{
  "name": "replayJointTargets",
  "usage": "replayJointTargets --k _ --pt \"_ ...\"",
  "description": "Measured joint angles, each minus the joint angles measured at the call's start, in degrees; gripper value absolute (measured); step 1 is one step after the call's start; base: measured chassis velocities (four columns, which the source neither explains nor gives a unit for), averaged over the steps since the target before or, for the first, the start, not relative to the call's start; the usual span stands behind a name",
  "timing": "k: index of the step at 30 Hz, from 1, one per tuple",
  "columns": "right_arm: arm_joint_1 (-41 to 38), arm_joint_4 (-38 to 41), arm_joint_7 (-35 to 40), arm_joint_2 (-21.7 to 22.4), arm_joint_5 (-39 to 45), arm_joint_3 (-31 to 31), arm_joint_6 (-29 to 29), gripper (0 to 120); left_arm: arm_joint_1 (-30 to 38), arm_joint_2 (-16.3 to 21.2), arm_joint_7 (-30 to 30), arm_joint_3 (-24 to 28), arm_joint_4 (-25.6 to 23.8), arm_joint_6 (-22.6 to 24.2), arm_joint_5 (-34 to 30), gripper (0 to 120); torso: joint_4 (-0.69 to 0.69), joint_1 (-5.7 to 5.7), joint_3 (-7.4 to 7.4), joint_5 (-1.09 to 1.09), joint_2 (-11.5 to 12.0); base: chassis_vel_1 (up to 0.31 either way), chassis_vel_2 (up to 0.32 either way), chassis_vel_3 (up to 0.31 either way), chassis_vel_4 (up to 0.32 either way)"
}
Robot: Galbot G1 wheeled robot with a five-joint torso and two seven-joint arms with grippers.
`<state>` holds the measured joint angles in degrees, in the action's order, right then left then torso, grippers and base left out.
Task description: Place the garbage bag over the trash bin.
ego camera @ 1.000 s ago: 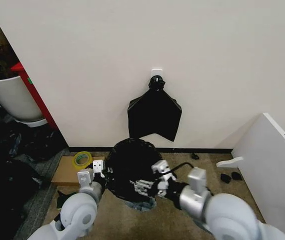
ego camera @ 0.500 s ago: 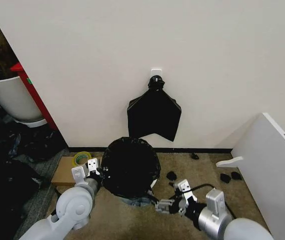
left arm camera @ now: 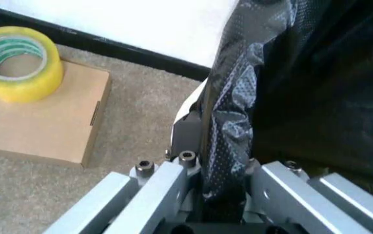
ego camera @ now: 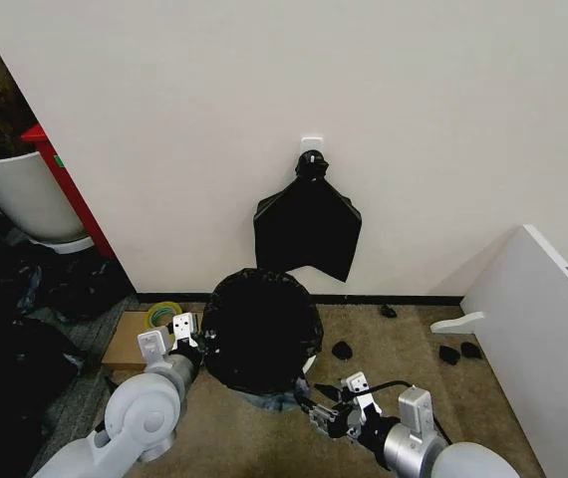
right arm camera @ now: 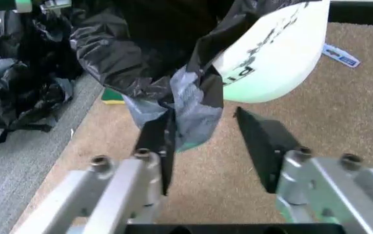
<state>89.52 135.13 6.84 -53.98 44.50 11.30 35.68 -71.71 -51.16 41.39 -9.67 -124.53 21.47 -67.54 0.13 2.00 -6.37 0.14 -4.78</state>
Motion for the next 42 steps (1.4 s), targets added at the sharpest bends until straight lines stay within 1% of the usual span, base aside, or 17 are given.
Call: replayJointTargets --k 3,4,5,6,7,9,17,20,25,27,31,36,38,39,40,41,42 --pt "-0.15 -0.04 0.06 0.0 0.65 -0.03 -0.12 18 -0.02 0.14 -0.09 0.0 -0.17 0.0 0.19 0 0.0 0.0 0.0 0.0 0.0 0.0 0.0 0.0 0.0" --pt "-0.15 -0.04 0.06 0.0 0.65 -0.03 -0.12 18 -0.02 0.14 -0.09 0.0 -0.17 0.0 0.19 0 0.0 0.0 0.0 0.0 0.0 0.0 0.0 0.0 0.0" --pt "-0.3 -0.16 0.02 -0.02 0.88 -0.12 -0.31 11 0.15 0.14 -0.16 0.0 -0.02 0.0 0.56 0 0.0 0.0 0.0 0.0 0.0 0.0 0.0 0.0 0.0" --pt "-0.45 -0.29 -0.01 -0.02 0.95 -0.22 -0.56 7 0.34 0.15 -0.17 0.0 0.16 -0.01 0.69 0 0.0 0.0 0.0 0.0 0.0 0.0 0.0 0.0 0.0" --pt "-0.45 -0.29 -0.01 -0.02 0.95 -0.22 -0.56 7 0.34 0.15 -0.17 0.0 0.16 -0.01 0.69 0 0.0 0.0 0.0 0.0 0.0 0.0 0.0 0.0 0.0" --pt "-0.62 -0.48 -0.01 0.05 1.0 -0.37 -0.85 0 0.54 0.23 -0.19 -0.02 0.26 -0.07 0.72 0 0.0 0.0 0.0 0.0 0.0 0.0 0.0 0.0 0.0" --pt "-0.65 -1.79 1.98 0.29 -0.11 -0.35 0.02 0 0.34 0.11 0.01 -0.23 -0.13 -0.3 -0.6 0 0.0 0.0 0.0 0.0 0.0 0.0 0.0 0.0 0.0" --pt "-0.73 -3.32 3.07 -0.11 -1.23 -0.63 1.06 0 0.38 -0.02 0.55 -0.24 -0.63 -0.32 -1.88 0 0.0 0.0 0.0 0.0 0.0 0.0 0.0 0.0 0.0" --pt "-1.06 -5.65 3.36 -0.86 -3.07 -1.44 1.12 0 0.45 -0.07 1.28 -0.61 -1.68 0.03 -4.47 0 0.01 0.0 0.0 0.0 0.0 0.0 0.0 0.0 0.0" --pt "-1.23 -5.96 3.38 -1.0 -3.32 -1.57 0.99 0 0.32 -0.06 1.35 -0.71 -1.9 0.16 -4.91 0 0.01 0.0 0.0 0.0 0.0 0.0 0.0 0.0 0.0" --pt "-2.61 -7.5 3.51 -1.73 -6.15 -2.54 -1.3 0 -0.49 -0.09 2.08 -1.08 -2.94 1.8 -7.7 0 0.0 0.0 0.0 0.0 0.0 0.0 0.0 0.0 0.0" --pt "-2.08 -7.72 3.22 -1.59 -8.75 -2.67 -2.39 0 -0.46 -0.19 3.0 -1.1 -2.68 2.43 -8.4 0 0.0 0.0 0.0 0.0 0.0 0.0 0.0 0.0 0.0" --pt "-1.58 -7.46 3.04 -1.32 -9.39 -2.52 -2.65 1 -0.24 -0.22 3.32 -1.13 -2.33 2.43 -8.53 0 0.0 0.0 0.0 0.0 0.0 0.0 0.0 0.0 0.0" --pt "-0.97 -6.77 2.86 -0.96 -9.88 -2.24 -2.9 8 0.11 -0.31 3.68 -1.15 -1.84 2.44 -8.72 0 0.0 0.0 0.0 0.0 0.0 0.0 0.0 0.0 0.0" --pt "-0.43 -6.07 2.63 -0.65 -10.15 -2.0 -2.99 13 0.42 -0.42 3.97 -1.15 -1.36 2.44 -8.89 0 0.0 0.0 0.0 0.0 0.0 0.0 0.0 0.0 0.0" --pt "0.16 -5.4 2.35 -0.29 -10.47 -1.79 -3.0 16 0.8 -0.54 4.36 -1.16 -0.8 2.45 -9.18 0 0.0 0.0 0.0 0.0 0.0 0.0 0.0 0.0 0.0" --pt "0.16 -5.4 2.35 -0.29 -10.47 -1.79 -3.0 16 0.8 -0.54 4.36 -1.16 -0.8 2.45 -9.18 0 0.0 0.0 0.0 0.0 0.0 0.0 0.0 0.0 0.0"
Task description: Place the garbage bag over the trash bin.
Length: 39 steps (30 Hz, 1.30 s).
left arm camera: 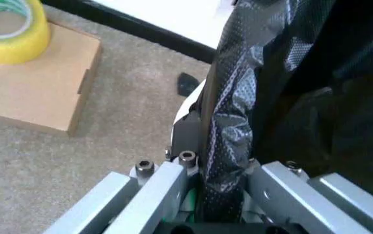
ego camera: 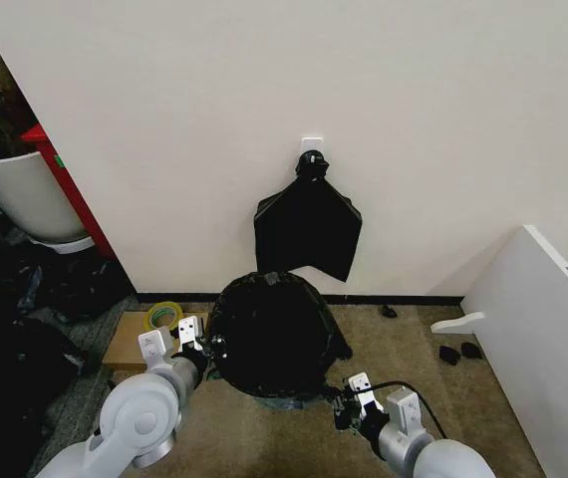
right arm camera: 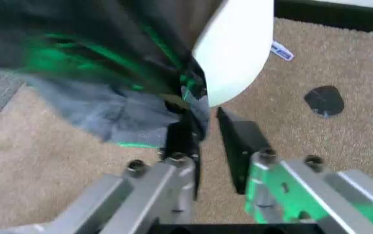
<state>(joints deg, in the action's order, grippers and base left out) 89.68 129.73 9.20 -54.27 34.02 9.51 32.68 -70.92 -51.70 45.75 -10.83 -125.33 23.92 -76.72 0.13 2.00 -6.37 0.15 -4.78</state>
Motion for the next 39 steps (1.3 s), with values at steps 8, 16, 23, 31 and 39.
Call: replayJointTargets --k 8,16,23,31,39 --pt "4.92 4.05 -4.28 1.37 -7.01 1.23 -4.17 50 4.83 -0.44 2.86 -0.49 4.62 2.03 -4.27 0 0.0 0.0 0.0 0.0 0.0 0.0 0.0 0.0 0.0" --pt "8.48 7.14 -4.4 -1.03 -9.53 2.41 -7.28 76 6.14 -2.39 3.12 2.7 8.96 3.1 -4.25 0 0.0 0.0 0.0 0.0 0.0 0.0 0.0 0.0 0.0" --pt "8.81 8.19 -3.62 -3.22 -9.86 2.91 -7.38 99 10.85 -6.15 2.51 5.36 14.51 3.12 -3.55 0 0.01 0.0 0.0 0.0 0.0 0.0 0.0 0.0 0.0" --pt "8.27 8.37 -3.25 -3.51 -9.87 3.02 -7.12 100 12.93 -8.58 2.53 5.79 17.57 4.47 -4.05 0 0.0 0.0 0.0 -0.01 0.0 0.0 0.0 0.0 0.0" --pt "7.6 8.24 -3.01 -3.27 -9.2 3.12 -6.71 100 13.37 -10.36 2.38 5.97 20.57 5.2 -4.05 0 0.0 0.0 0.0 -0.01 0.0 0.0 0.0 0.0 0.0"
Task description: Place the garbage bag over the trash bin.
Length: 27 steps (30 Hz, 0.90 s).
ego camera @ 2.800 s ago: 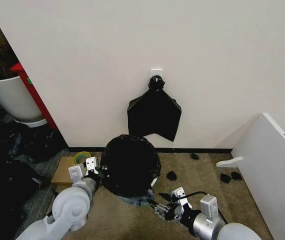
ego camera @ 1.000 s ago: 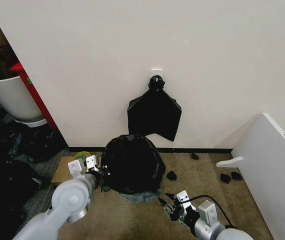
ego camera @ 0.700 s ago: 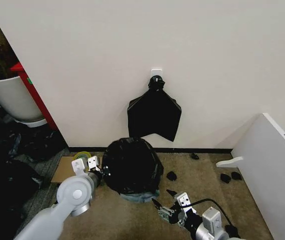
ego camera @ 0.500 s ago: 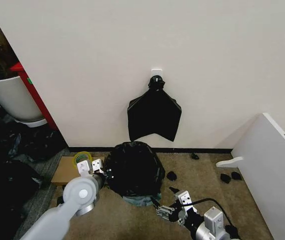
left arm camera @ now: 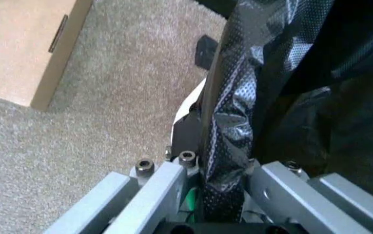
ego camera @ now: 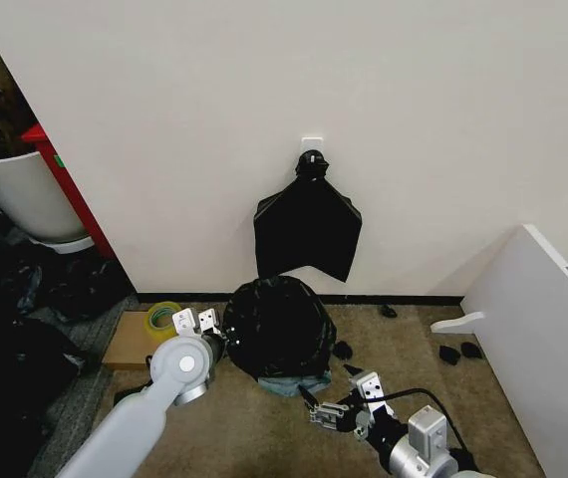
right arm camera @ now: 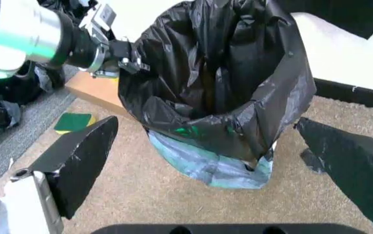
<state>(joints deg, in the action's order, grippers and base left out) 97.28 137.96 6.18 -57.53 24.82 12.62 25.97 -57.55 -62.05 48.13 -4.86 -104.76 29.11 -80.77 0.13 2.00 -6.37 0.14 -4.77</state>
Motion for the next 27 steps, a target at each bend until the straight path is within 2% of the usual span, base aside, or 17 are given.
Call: replayJointTargets --k 8,11,12,15,16,20,23,24,27 --pt "-0.15 0.24 0.13 0.03 0.49 0.11 0.4 100 -0.68 0.0 -1.08 0.08 -0.47 1.38 -0.07 0 0.0 0.0 0.0 0.01 0.0 0.0 0.0 0.0 0.0" --pt "-0.18 0.2 0.16 0.03 0.56 0.11 0.44 100 -0.75 0.34 -1.23 -0.07 -1.12 1.62 -0.06 13 0.0 0.0 0.0 0.01 0.0 0.0 0.0 0.0 0.0" --pt "-0.18 0.2 0.16 0.03 0.56 0.11 0.44 100 -0.75 0.34 -1.23 -0.07 -1.12 1.62 -0.06 13 0.0 0.0 0.0 0.01 0.0 0.0 0.0 0.0 0.0" --pt "-0.38 0.15 0.17 -0.03 0.69 -0.04 0.61 100 -0.85 0.89 -1.42 -0.31 -1.51 1.85 0.06 28 0.0 0.0 0.0 0.01 0.0 0.0 0.0 0.0 0.0" --pt "-0.38 0.15 0.17 -0.03 0.69 -0.04 0.61 100 -0.85 0.89 -1.42 -0.31 -1.51 1.85 0.06 28 0.0 0.0 0.0 0.01 0.0 0.0 0.0 0.0 0.0" --pt "-0.4 0.16 0.17 -0.1 0.77 -0.12 0.68 100 -1.42 1.37 -1.64 -0.69 -2.58 2.26 0.26 42 0.0 0.0 0.0 0.01 0.0 0.0 0.0 0.0 0.0" --pt "-0.34 0.15 0.15 -0.46 0.6 -0.4 0.74 100 -2.46 2.47 -4.7 -1.47 -4.26 2.52 2.74 57 0.0 0.0 0.0 0.01 0.0 0.0 0.0 0.0 0.0" --pt "-0.34 0.15 0.15 -0.46 0.6 -0.4 0.74 100 -2.46 2.47 -4.7 -1.47 -4.26 2.52 2.74 57 0.0 0.0 0.0 0.01 0.0 0.0 0.0 0.0 0.0" --pt "0.16 0.26 -0.09 -1.29 -0.43 -0.86 0.82 100 -4.22 3.86 -11.02 -1.84 -6.18 2.95 8.64 72 0.0 0.0 0.01 0.01 0.0 0.0 0.0 0.0 0.0"
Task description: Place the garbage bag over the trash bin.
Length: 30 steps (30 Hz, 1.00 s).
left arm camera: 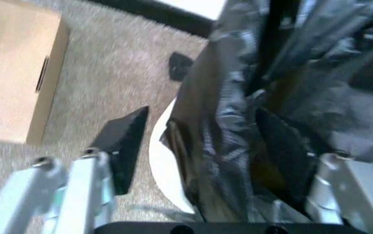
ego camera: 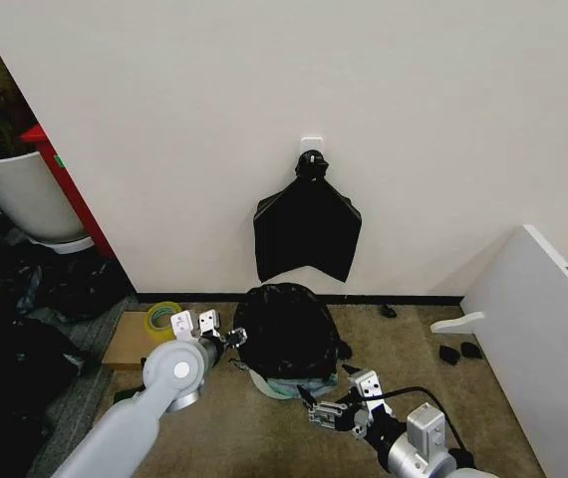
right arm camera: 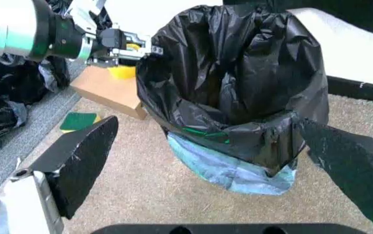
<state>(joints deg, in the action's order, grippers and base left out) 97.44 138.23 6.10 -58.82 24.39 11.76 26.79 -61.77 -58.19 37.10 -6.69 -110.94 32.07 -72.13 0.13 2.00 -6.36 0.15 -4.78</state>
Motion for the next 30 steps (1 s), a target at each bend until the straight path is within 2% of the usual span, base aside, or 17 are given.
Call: replayJointTargets --k 4,5,7,8,9,10,11,13,15,16,17,19,20,23,24,27,30 --pt "0.12 0.0 -0.08 -0.75 -0.77 -0.09 -0.2 100 -1.41 0.43 -2.42 -0.29 -1.36 -0.22 4.17 82 0.02 0.0 0.0 0.0 0.0 0.0 0.0 0.0 0.0" --pt "0.12 -0.24 -0.17 -1.32 -1.29 0.05 -0.61 100 -2.74 0.86 -4.4 -0.49 -2.16 -1.74 9.23 89 0.01 0.0 0.0 0.01 0.0 0.0 0.0 0.0 0.0" --pt "0.21 -1.08 -0.53 -2.94 -3.16 0.64 -2.49 100 -6.04 1.7 -8.98 -1.31 -3.61 -7.51 20.35 96 0.0 0.0 0.0 0.01 0.0 0.0 0.0 0.0 0.0" --pt "0.21 -1.08 -0.53 -2.94 -3.16 0.64 -2.49 100 -6.04 1.7 -8.98 -1.31 -3.61 -7.51 20.35 96 0.0 0.0 0.0 0.01 0.0 0.0 0.0 0.0 0.0" --pt "0.36 -1.75 -0.56 -4.18 -4.26 1.02 -4.39 100 -7.56 1.97 -11.01 -1.78 -4.21 -11.09 26.15 98 -0.02 0.0 0.0 0.01 0.0 0.0 0.0 0.0 0.0" --pt "0.73 -3.2 -0.58 -6.29 -5.69 1.83 -8.34 100 -10.85 2.36 -14.07 -2.91 -5.6 -17.91 35.66 100 0.01 0.0 0.0 0.0 0.0 0.0 0.0 0.0 0.0" --pt "1.25 -4.66 -0.74 -8.09 -6.44 2.69 -11.86 100 -13.58 2.4 -15.79 -3.59 -6.74 -21.5 39.84 100 0.0 0.0 0.0 -0.02 0.0 0.0 0.0 0.0 0.0" --pt "1.87 -5.94 -1.0 -9.78 -6.76 3.5 -14.59 100 -16.38 2.18 -17.31 -4.26 -8.13 -23.92 42.45 100 -0.01 0.0 0.0 -0.01 0.0 0.0 0.0 0.0 0.0" --pt "3.74 -8.06 -1.52 -13.74 -6.75 5.03 -20.28 100 -23.1 0.34 -19.46 -6.79 -10.78 -30.08 47.12 100 0.02 0.0 0.01 0.02 -0.01 0.0 0.0 0.0 0.0" --pt "3.74 -8.06 -1.52 -13.74 -6.75 5.03 -20.28 100 -23.1 0.34 -19.46 -6.79 -10.78 -30.08 47.12 100 0.02 0.0 0.01 0.02 -0.01 0.0 0.0 0.0 0.0" --pt "4.54 -9.11 -1.84 -15.66 -7.29 5.65 -23.9 100 -26.36 -0.94 -19.97 -8.43 -11.15 -33.74 50.27 100 0.03 -0.01 0.01 -0.02 -0.01 0.0 0.0 0.0 0.0" --pt "6.04 -11.71 -3.01 -19.95 -10.78 7.62 -33.61 100 -32.57 -5.38 -20.93 -12.3 -11.41 -41.44 57.9 100 -0.02 -0.01 0.01 0.01 0.0 0.0 0.0 0.0 0.0" --pt "6.04 -11.71 -3.01 -19.95 -10.78 7.62 -33.61 100 -32.57 -5.38 -20.93 -12.3 -11.41 -41.44 57.9 100 -0.02 -0.01 0.01 0.01 0.0 0.0 0.0 0.0 0.0" --pt "8.62 -13.77 -4.21 -25.24 -17.63 10.35 -44.33 100 -39.07 -12.45 -23.66 -17.53 -11.9 -50.01 64.45 100 0.0 -0.01 0.01 0.0 -0.01 0.0 0.0 0.0 0.0" --pt "8.62 -13.77 -4.21 -25.24 -17.63 10.35 -44.33 100 -39.07 -12.45 -23.66 -17.53 -11.9 -50.01 64.45 100 0.0 -0.01 0.01 0.0 -0.01 0.0 0.0 0.0 0.0" --pt "10.31 -14.31 -4.35 -27.48 -22.94 11.95 -51.8 100 -42.71 -15.69 -24.8 -18.93 -12.94 -55.16 67.92 100 0.0 -0.01 0.01 0.0 0.0 0.0 0.0 0.0 0.0" --pt "10.92 -14.31 -4.13 -28.21 -24.92 12.97 -53.86 100 -44.53 -16.92 -25.19 -19.42 -13.66 -57.7 71.72 100 0.0 -0.01 0.01 0.0 0.0 0.0 0.0 0.0 0.0"
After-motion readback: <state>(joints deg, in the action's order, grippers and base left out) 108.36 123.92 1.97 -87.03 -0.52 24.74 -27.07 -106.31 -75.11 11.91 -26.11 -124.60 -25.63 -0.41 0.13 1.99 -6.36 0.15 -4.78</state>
